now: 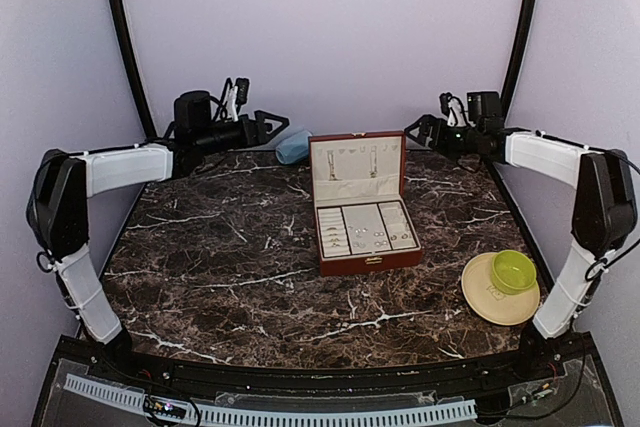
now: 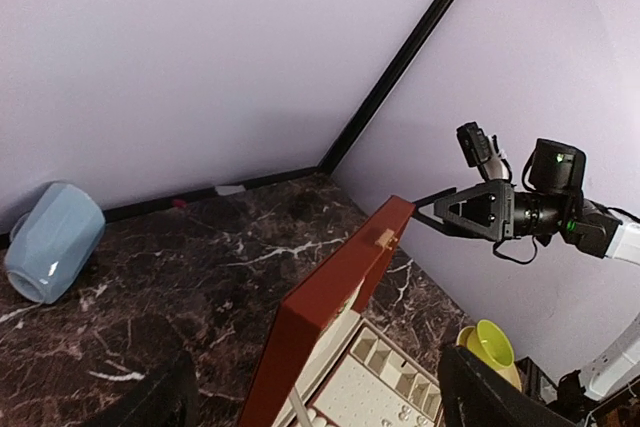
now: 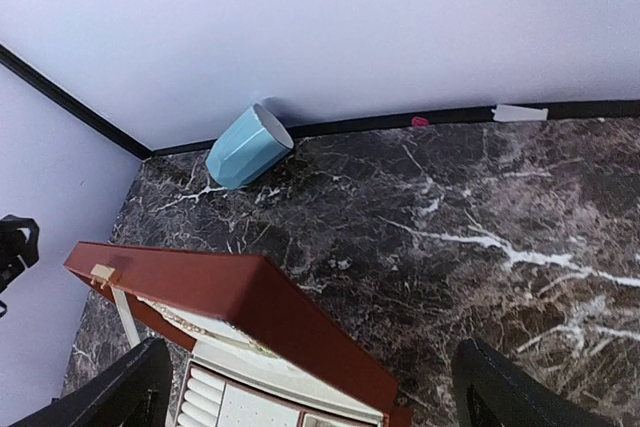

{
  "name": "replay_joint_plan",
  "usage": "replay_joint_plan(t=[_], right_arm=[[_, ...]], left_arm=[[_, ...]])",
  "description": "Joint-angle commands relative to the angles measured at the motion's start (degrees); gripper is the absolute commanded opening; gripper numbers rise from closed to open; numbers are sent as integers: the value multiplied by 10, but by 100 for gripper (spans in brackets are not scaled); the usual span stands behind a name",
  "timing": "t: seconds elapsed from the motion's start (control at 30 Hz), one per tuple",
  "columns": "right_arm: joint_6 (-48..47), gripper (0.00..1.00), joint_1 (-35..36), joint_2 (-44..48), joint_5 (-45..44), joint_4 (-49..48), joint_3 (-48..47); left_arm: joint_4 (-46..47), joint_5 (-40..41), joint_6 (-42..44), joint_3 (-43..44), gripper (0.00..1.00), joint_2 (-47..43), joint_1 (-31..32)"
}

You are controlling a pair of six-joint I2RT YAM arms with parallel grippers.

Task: Organize the mixed jewelry
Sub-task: Close the lid of the jewelry box.

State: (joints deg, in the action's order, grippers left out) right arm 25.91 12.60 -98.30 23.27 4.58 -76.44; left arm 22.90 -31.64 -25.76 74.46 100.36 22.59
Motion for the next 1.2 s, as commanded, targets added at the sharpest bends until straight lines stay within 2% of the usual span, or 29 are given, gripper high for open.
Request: replay_joint_plan(t=[0.0,0.17,0.37,0.5,0.63,0.83,1.17], right_arm=[[-16,99,-3,-44,66,-43,-66],[-35,99,-3,-95,120,-32,-133],[-59,98,-3,-153,172,22,-204],[-79,93,-1,-166,198,60,-228],[-88,92,0,-143,209,77,-213],[-119,90,1,-81,212,123,-171],[-79,91,2,62,69,139,-48]], left_arm=[[84,-81,-81,79,86,102,17],[47,-87,-49,191,86,183,34],[-2,-89,-9,243,86,229,39],[29,-142,-8,232,86,231,40],[62,-179,-16,211,86,223,47],[28,-203,37,185,86,192,64],[-19,-219,129,81,86,105,85]])
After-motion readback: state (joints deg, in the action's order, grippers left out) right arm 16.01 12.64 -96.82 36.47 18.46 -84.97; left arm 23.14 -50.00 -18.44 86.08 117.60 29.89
